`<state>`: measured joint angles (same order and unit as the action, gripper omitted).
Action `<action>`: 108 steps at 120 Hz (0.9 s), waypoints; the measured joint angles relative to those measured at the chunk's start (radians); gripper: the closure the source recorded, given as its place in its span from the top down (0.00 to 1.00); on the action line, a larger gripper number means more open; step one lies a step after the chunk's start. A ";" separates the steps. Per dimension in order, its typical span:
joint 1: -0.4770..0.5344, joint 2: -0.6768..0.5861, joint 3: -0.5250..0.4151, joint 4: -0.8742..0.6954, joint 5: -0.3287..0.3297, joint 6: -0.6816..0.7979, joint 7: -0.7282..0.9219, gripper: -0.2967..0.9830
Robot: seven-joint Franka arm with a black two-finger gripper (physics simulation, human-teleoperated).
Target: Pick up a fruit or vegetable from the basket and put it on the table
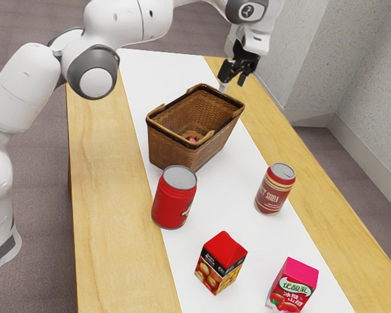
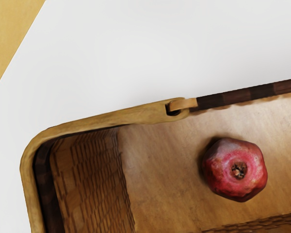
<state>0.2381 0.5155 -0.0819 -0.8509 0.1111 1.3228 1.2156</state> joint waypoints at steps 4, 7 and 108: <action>-0.003 -0.008 -0.001 -0.005 -0.001 0.000 0.003 0.77; -0.004 -0.021 -0.002 -0.021 -0.001 0.001 0.004 0.77; -0.014 -0.370 -0.001 -0.776 -0.048 0.425 -0.054 0.77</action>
<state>0.2246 0.1451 -0.0831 -1.6268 0.0632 1.7477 1.1613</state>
